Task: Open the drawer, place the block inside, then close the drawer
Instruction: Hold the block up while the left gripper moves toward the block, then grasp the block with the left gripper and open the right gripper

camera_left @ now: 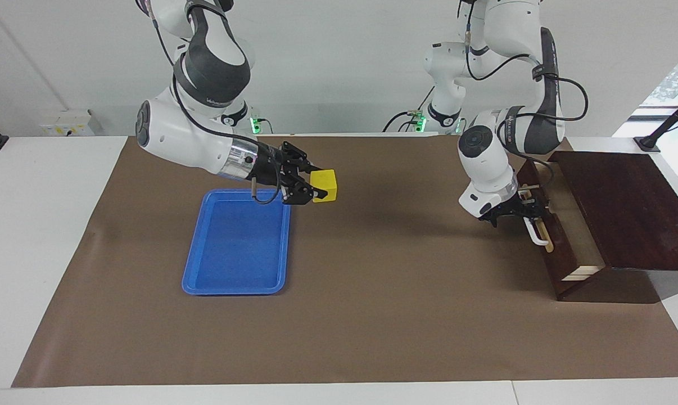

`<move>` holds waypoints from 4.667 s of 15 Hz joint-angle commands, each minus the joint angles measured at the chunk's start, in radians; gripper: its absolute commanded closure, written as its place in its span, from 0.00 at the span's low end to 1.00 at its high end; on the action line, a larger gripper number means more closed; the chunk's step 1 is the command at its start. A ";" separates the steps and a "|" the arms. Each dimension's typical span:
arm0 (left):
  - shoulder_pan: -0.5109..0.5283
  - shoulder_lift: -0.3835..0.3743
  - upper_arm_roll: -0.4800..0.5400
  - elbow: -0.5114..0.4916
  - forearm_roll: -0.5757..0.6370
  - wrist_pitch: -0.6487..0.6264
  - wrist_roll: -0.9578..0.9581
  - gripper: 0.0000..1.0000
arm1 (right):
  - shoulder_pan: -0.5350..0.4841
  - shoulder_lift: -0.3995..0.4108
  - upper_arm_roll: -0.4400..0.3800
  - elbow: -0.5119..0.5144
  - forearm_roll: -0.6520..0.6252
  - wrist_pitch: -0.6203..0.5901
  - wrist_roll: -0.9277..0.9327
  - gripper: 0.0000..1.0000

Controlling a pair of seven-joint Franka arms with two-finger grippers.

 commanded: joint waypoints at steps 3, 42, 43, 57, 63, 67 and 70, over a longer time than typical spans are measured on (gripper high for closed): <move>-0.048 -0.008 0.003 -0.015 -0.013 -0.010 -0.015 0.00 | -0.001 0.008 0.004 0.015 0.028 0.001 0.018 1.00; -0.243 0.163 0.008 0.737 -0.761 -0.404 -1.350 0.00 | 0.115 -0.013 0.004 -0.057 0.089 0.162 0.039 1.00; -0.254 0.179 0.009 0.765 -0.761 -0.403 -1.453 0.00 | 0.123 -0.015 0.004 -0.063 0.108 0.177 0.039 1.00; -0.369 0.196 0.017 0.796 -0.752 -0.477 -1.986 0.00 | 0.177 -0.018 0.005 -0.071 0.140 0.232 0.058 1.00; -0.377 0.194 0.016 0.799 -0.752 -0.477 -1.994 0.00 | 0.178 -0.018 0.005 -0.071 0.140 0.232 0.061 1.00; -0.377 0.192 0.016 0.799 -0.752 -0.475 -1.994 0.07 | 0.178 -0.018 0.005 -0.071 0.140 0.231 0.061 1.00; -0.377 0.192 0.016 0.798 -0.753 -0.475 -1.994 0.25 | 0.177 -0.018 0.005 -0.071 0.140 0.231 0.061 1.00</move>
